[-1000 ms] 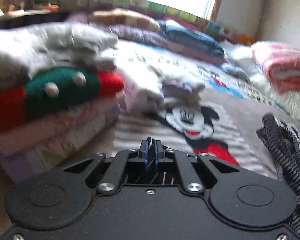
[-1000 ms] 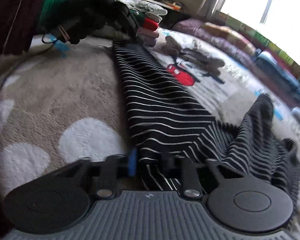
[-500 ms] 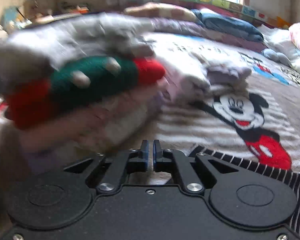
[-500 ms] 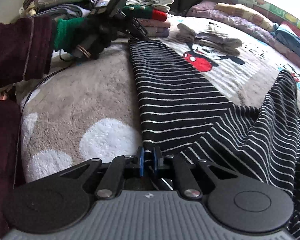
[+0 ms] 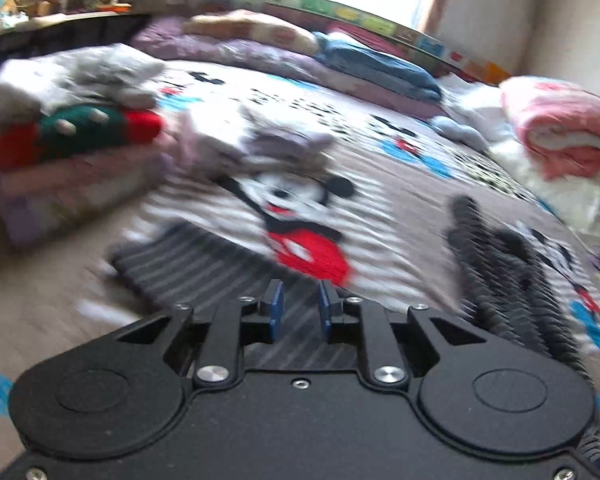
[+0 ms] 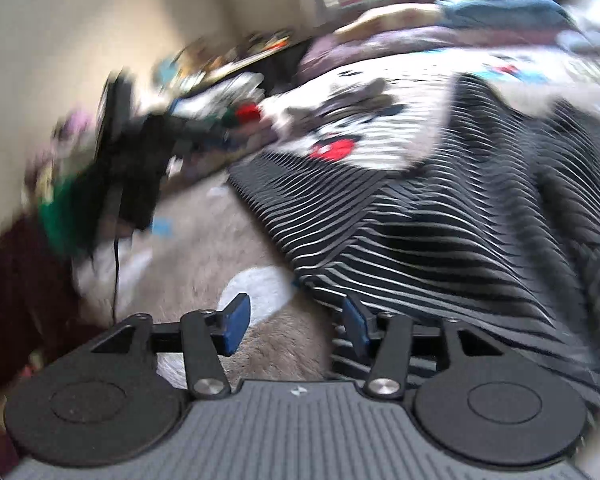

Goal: Fold clothes

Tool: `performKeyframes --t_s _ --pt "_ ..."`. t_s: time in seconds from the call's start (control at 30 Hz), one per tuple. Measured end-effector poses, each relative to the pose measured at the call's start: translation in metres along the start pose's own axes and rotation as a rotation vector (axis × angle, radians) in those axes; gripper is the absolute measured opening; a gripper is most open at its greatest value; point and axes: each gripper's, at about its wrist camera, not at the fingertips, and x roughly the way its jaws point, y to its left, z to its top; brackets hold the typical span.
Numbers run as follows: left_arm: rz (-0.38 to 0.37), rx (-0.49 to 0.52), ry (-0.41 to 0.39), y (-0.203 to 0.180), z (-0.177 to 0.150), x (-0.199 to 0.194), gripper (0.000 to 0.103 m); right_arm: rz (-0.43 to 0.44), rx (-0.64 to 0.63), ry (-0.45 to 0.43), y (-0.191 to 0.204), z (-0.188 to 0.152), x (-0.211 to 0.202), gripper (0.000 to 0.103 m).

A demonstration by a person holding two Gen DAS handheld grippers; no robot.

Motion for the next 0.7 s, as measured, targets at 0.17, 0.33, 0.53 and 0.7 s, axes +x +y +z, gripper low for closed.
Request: performKeyframes --t_s 0.17,0.33,0.53,0.7 --pt "-0.094 -0.005 0.003 -0.048 -0.048 -0.006 0.017 -0.019 0.209 -0.14 -0.051 -0.015 -0.054 0.054" --pt "-0.078 0.071 0.072 -0.074 -0.093 0.014 0.018 -0.097 0.347 -0.276 -0.098 -0.042 -0.088 0.055" --pt "-0.037 0.06 0.04 -0.09 -0.07 -0.017 0.056 -0.104 0.394 -0.382 -0.121 -0.052 -0.097 0.055" --pt "-0.07 -0.009 -0.031 -0.114 -0.04 -0.059 0.076 -0.072 0.45 -0.419 -0.131 -0.051 -0.096 0.055"
